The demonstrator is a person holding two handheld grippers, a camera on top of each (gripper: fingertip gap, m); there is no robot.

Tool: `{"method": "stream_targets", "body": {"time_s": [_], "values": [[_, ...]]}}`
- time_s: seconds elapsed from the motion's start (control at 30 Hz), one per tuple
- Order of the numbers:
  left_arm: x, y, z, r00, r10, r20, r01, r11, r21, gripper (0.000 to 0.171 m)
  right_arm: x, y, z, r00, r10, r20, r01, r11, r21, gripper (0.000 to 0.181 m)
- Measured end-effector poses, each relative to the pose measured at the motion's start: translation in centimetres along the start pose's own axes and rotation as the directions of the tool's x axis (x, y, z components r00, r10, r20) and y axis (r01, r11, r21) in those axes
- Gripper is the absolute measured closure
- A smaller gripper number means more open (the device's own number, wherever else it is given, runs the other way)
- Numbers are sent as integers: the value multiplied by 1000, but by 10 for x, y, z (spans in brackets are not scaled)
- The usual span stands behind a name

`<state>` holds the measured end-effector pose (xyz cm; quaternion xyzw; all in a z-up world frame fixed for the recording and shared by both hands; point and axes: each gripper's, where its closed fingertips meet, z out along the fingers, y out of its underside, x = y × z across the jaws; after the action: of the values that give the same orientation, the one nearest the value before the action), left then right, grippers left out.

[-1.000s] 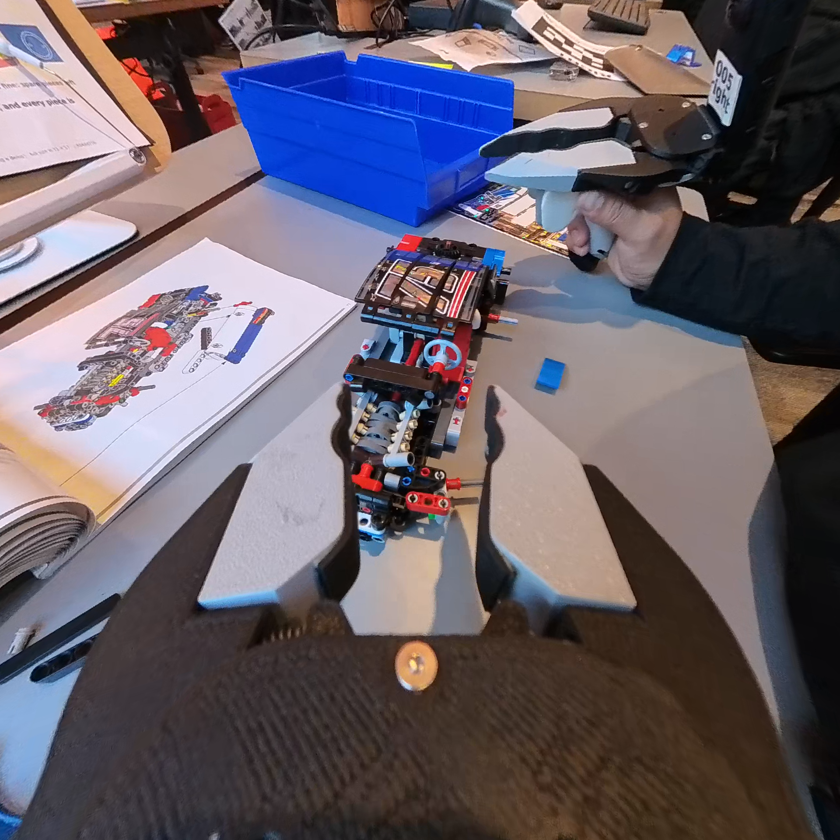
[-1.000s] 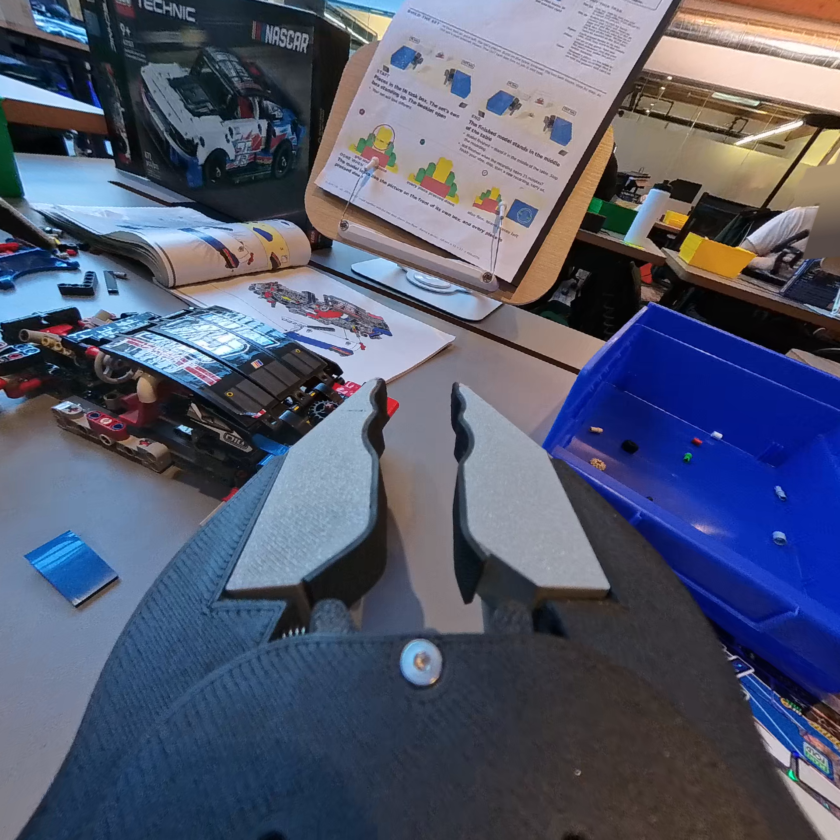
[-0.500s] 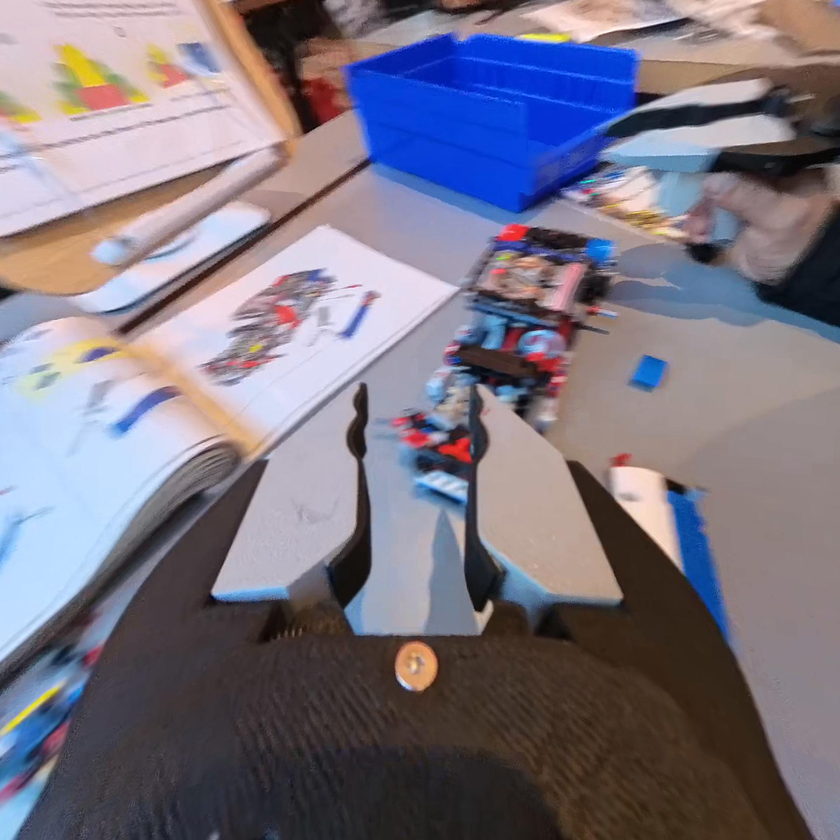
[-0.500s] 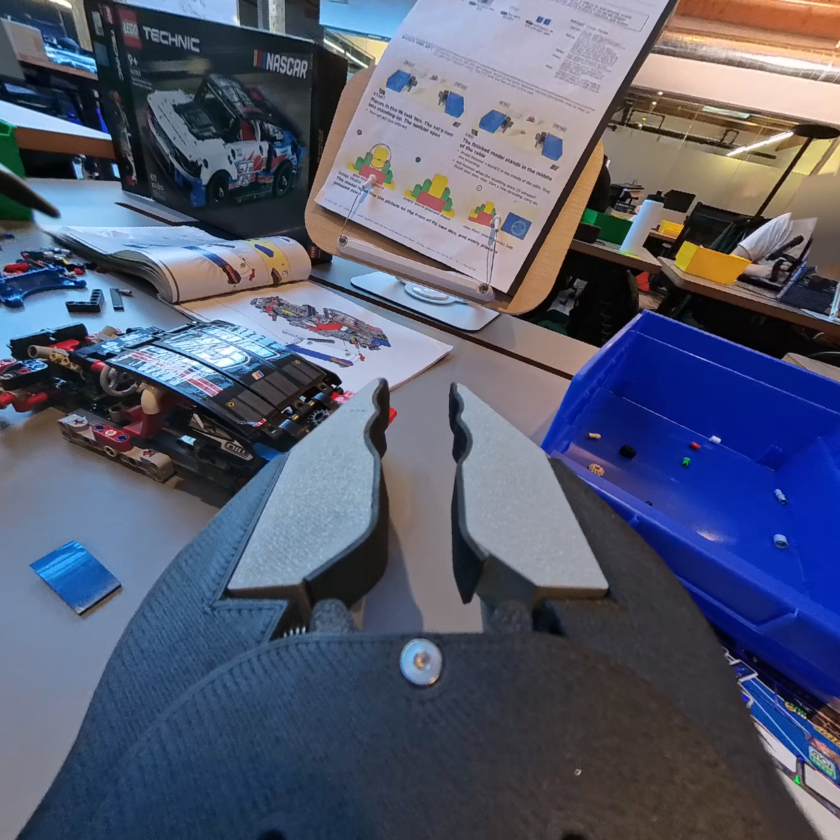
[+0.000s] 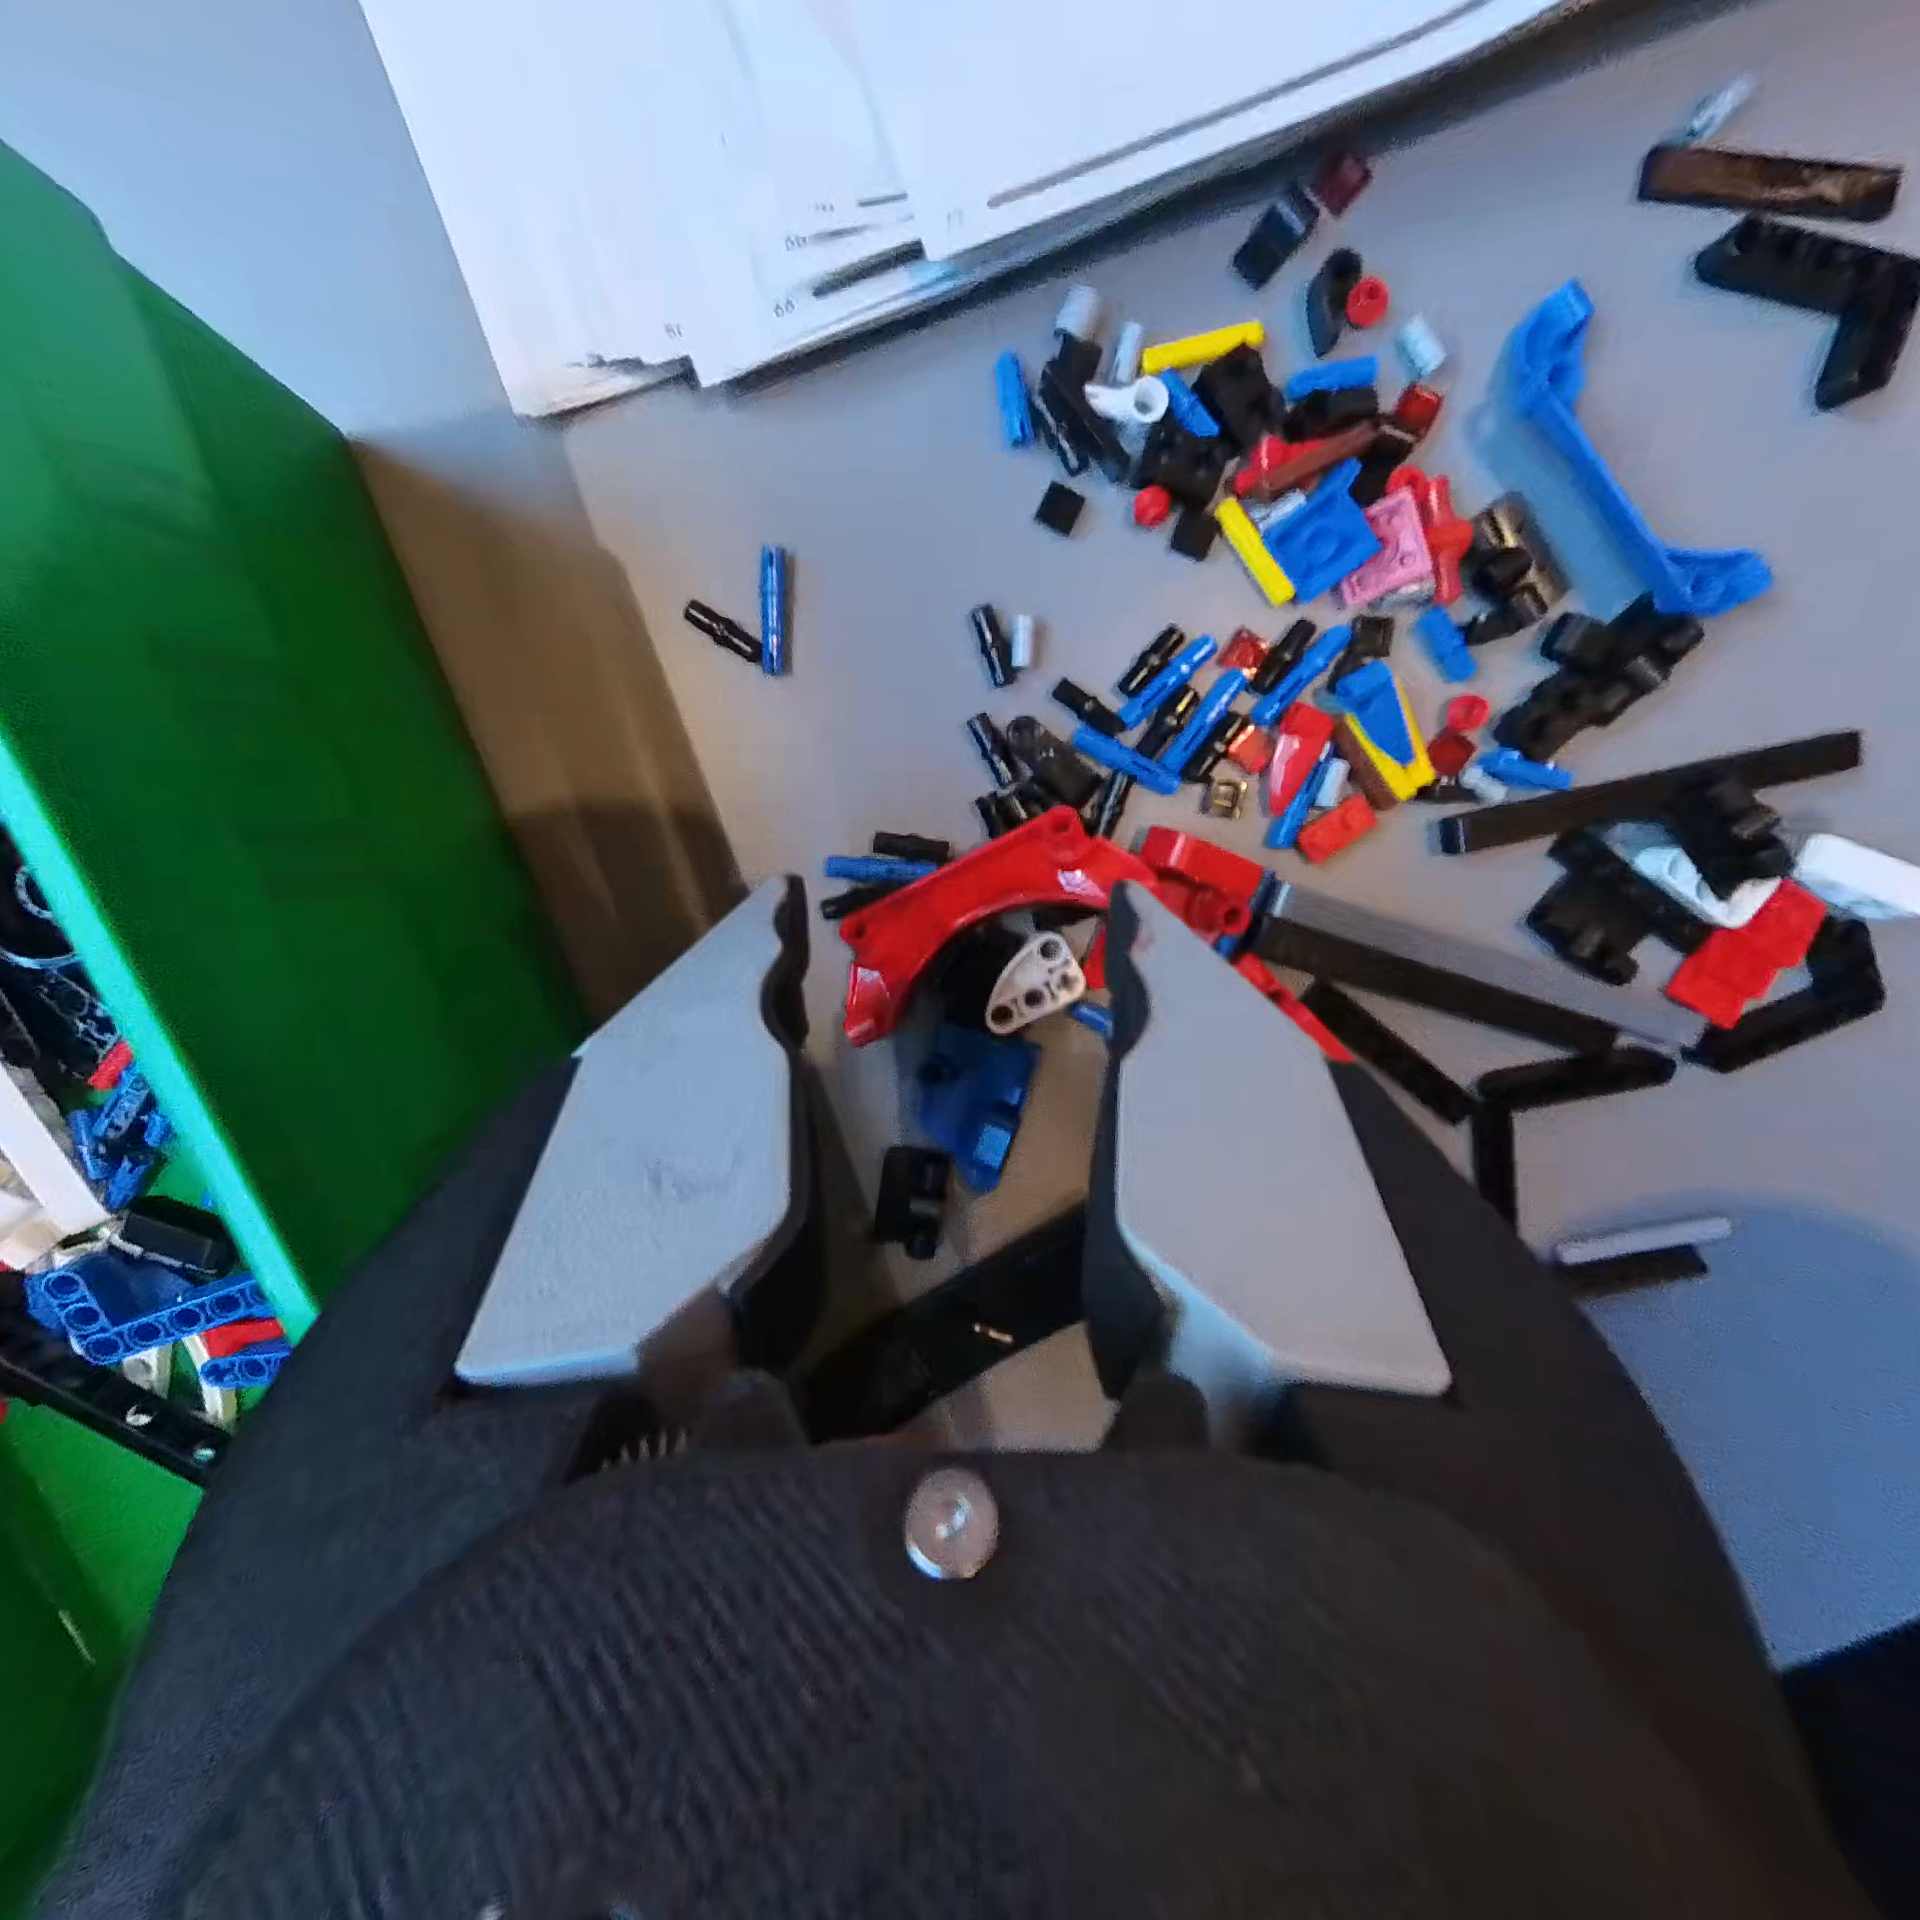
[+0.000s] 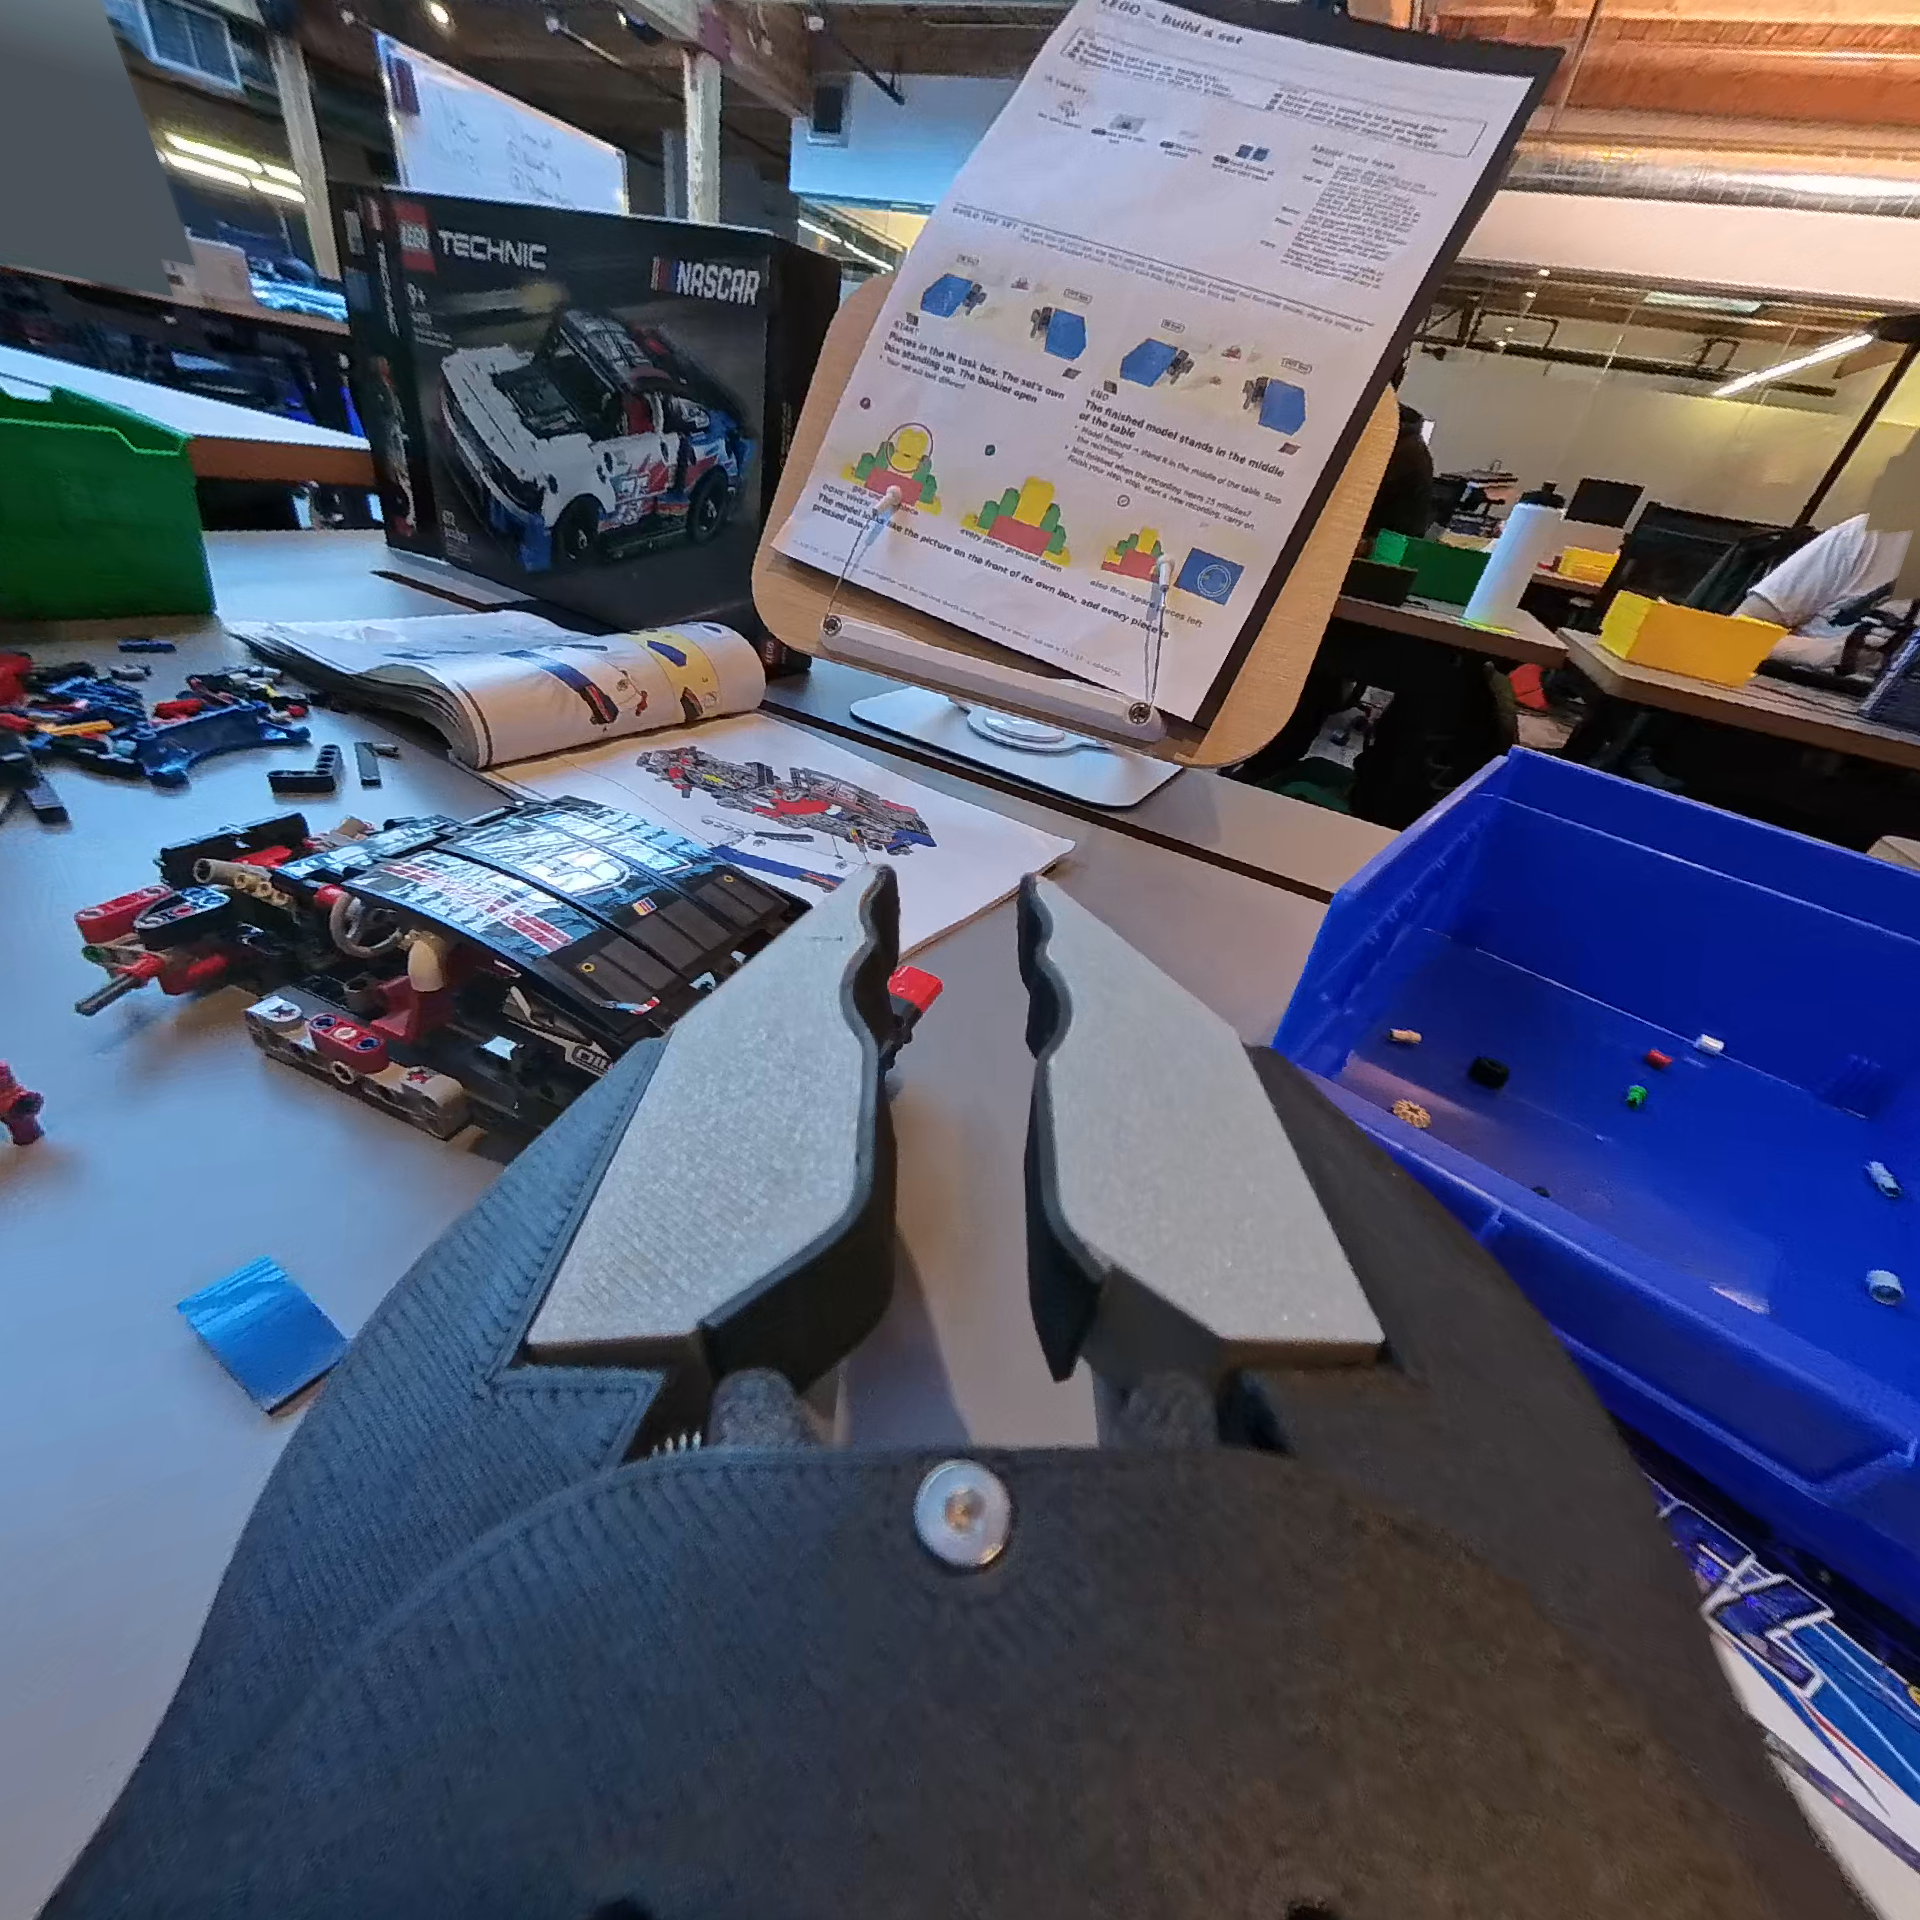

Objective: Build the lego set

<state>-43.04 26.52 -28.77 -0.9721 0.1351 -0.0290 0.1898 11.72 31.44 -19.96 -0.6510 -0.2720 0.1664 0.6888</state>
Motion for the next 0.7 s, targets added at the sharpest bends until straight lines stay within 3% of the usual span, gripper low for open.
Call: {"method": "stream_targets", "body": {"time_s": [0.2, 0.37, 0.47, 0.57, 0.7], "values": [[2, 13, -2, 994, 104, -44, -109, 985, -133, 127, 2, -2, -2, 999, 50, 17, -50, 999, 18, 161], [0, 17, 10, 955, 297, -24, -293, 918, -268, 134, 4, -5, -4, 997, 70, 20, -71, 997, 40, 162], [1, 17, 12, 947, 311, -73, -317, 888, -334, 143, 4, -6, -5, 996, 83, 26, -84, 995, 49, 163], [4, 20, 12, 940, 316, -129, -341, 856, -389, 171, 5, -8, -7, 994, 100, 32, -102, 993, 62, 163], [5, 18, 6, 945, 284, -163, -327, 847, -419, 171, 9, -10, -10, 991, 130, 36, -133, 987, 85, 164]]}}
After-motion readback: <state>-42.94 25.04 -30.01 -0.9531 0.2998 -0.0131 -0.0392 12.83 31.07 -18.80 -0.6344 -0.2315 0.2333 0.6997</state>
